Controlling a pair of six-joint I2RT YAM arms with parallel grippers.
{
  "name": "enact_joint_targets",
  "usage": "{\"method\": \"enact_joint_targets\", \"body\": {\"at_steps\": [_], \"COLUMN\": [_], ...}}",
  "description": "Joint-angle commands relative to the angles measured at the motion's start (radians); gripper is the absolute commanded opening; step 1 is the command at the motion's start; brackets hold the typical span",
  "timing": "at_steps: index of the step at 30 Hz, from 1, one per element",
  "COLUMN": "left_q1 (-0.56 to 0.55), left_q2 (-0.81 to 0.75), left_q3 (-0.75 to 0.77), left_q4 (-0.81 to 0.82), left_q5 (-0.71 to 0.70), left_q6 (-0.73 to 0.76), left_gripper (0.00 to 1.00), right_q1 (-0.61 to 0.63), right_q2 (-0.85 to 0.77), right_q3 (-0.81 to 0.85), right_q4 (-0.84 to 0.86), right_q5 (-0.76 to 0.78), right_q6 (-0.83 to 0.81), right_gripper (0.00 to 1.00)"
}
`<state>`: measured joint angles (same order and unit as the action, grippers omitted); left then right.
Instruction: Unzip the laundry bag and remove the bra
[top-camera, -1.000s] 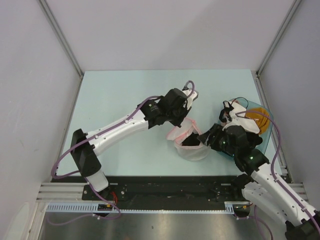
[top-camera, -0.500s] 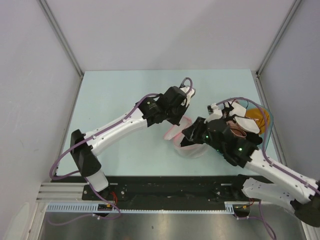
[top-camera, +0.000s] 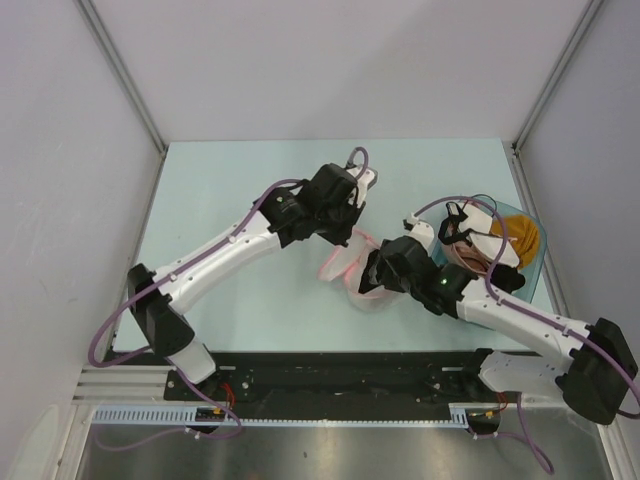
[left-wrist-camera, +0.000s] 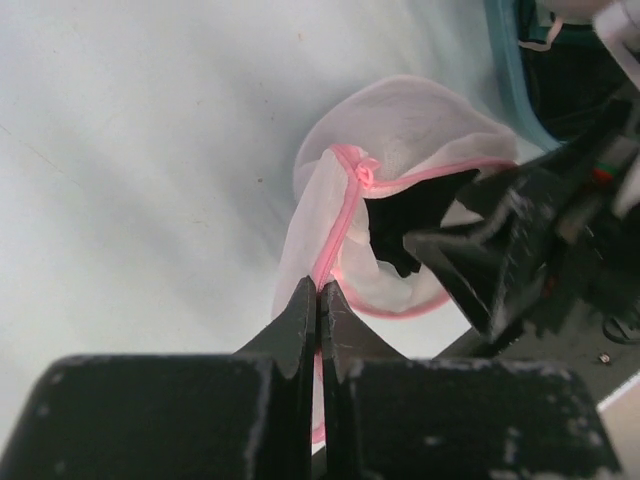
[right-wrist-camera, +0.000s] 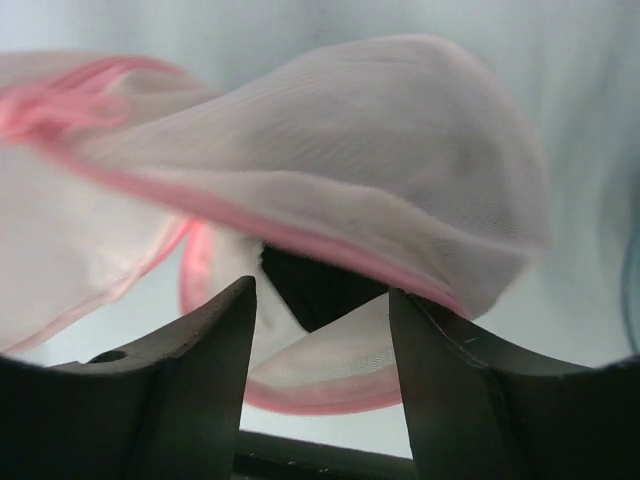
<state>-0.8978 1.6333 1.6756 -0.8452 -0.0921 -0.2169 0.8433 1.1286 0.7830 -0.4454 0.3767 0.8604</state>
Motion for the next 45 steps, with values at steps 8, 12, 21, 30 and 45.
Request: {"method": "enact_joint_targets", "body": {"at_steps": [8, 12, 21, 30, 45], "left_q1": [0.045, 0.053, 0.073, 0.115, 0.172], "left_q2": [-0.136, -0.136, -0.144, -0.141, -0.072], "left_q3": [-0.157, -0.212, -0.270, -0.315, -0.392], "left_q4": [0.081, 0.118, 0.136, 0.159, 0.253], "left_q5": [0.296, 0.312, 0.250, 0.229, 0.181], "left_q6": [-0.016, -0.026, -0.004, 0.008, -0.033], "left_gripper": [0.00, 0.01, 0.01, 0.00, 0.01], "right_q1": [-0.104, -0.107, -0.101, -0.092, -0.055], "right_q2": [0.158, 0.221, 0.384, 0.136, -0.269], "right_q3": [0.013, 0.013, 0.012, 0.013, -0.163], "right_q4": [0.097, 0.187, 0.341, 0.343, 0.436], "right_q5": [-0.018, -0.093, -0.159, -0.242, -0.514], "right_q6": [-0.076, -0.100, -0.100, -0.155, -0.245], "right_gripper": [0.61, 0.66, 0.41, 0.00, 0.00]}}
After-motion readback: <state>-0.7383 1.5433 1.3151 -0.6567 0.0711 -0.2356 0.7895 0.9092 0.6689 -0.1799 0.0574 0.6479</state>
